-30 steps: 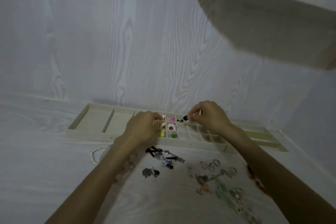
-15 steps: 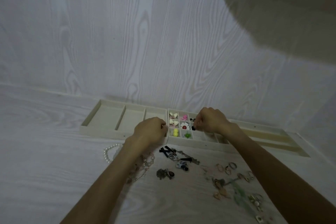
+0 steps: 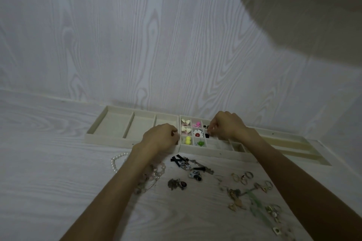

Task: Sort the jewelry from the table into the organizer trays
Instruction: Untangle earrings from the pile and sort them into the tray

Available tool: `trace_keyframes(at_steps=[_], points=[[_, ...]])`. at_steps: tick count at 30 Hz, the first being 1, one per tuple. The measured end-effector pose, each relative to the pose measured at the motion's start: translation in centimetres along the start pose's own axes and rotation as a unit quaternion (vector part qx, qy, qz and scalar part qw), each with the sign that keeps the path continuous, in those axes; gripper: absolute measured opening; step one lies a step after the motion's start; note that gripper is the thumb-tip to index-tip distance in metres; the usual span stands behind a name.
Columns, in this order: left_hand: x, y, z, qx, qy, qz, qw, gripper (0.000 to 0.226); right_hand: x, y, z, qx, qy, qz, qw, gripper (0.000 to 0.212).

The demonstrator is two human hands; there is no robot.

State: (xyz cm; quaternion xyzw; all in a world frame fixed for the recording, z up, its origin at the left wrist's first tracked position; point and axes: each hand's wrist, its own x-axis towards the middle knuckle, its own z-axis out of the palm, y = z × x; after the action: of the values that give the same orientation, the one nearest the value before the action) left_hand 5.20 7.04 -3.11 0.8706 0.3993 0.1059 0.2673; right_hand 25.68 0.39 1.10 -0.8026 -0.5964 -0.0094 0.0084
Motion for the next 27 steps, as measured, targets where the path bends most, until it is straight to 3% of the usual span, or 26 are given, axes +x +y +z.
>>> trace_keyframes(at_steps=[6, 11, 13, 18, 22, 27], points=[[-1.2, 0.7, -3.2, -0.017, -0.010, 0.039, 0.999, 0.061, -3.9, 0.6, -3.5, 0.076, -0.074, -0.046, 0.993, 0.017], [-4.3, 3.6, -6.0, -0.065, 0.057, 0.113, 0.990, 0.041, -11.8, 1.5, -3.7, 0.170, -0.107, -0.076, 0.977, 0.018], [-5.6, 5.0, -4.8, -0.056, 0.039, 0.132, 0.989, 0.030, -14.2, 2.5, -2.3, 0.174, -0.107, -0.081, 0.976, 0.017], [-7.8, 6.6, 1.2, -0.004, -0.059, 0.140, 0.988, 0.023, -16.6, 4.5, 1.8, 0.243, -0.028, -0.055, 0.968, 0.014], [-9.5, 7.2, 6.0, -0.017, -0.026, 0.142, 0.989, 0.022, -17.6, 4.9, 3.1, 0.344, 0.043, -0.036, 0.937, 0.011], [-10.2, 8.3, 7.6, -0.003, 0.000, 0.209, 0.978, 0.024, -18.6, 5.6, 3.9, 0.419, 0.142, -0.027, 0.897, 0.009]])
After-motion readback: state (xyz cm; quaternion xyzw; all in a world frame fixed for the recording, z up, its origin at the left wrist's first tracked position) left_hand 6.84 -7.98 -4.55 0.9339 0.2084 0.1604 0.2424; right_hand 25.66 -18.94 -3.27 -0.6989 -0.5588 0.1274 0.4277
